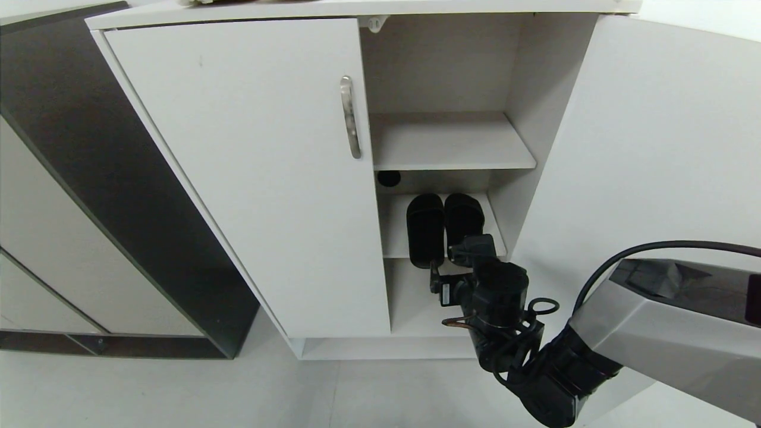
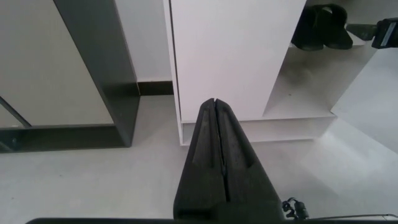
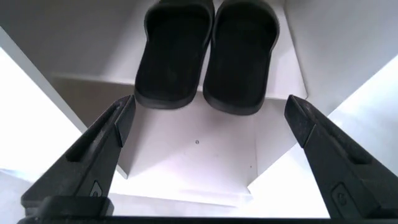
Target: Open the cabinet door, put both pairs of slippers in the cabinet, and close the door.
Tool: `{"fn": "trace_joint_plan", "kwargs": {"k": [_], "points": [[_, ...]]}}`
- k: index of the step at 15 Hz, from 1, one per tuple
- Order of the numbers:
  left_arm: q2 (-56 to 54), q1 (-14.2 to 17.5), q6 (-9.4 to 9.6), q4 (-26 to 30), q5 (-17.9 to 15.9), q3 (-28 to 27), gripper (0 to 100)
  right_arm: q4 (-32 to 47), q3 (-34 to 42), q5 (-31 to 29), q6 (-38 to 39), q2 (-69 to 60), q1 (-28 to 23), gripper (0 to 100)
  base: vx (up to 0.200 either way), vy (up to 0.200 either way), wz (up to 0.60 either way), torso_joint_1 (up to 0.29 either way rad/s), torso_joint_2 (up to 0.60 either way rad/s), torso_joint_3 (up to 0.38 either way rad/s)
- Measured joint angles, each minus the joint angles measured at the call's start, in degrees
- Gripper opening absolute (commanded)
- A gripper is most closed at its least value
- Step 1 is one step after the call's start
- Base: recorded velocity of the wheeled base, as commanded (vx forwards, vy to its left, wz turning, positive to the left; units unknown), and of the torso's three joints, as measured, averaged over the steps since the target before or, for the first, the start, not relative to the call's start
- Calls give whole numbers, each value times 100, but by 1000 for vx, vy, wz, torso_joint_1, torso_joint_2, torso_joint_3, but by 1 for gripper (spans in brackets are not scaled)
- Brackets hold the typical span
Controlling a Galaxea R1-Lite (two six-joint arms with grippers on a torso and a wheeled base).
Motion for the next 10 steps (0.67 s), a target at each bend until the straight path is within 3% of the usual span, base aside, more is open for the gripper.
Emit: {"fn": "trace_joint_plan", "kwargs": {"k": [10], "points": [[0, 2, 6, 2, -18, 0, 0, 20, 2, 20, -2, 66, -89, 100, 0, 0, 0, 2, 4, 166]]}}
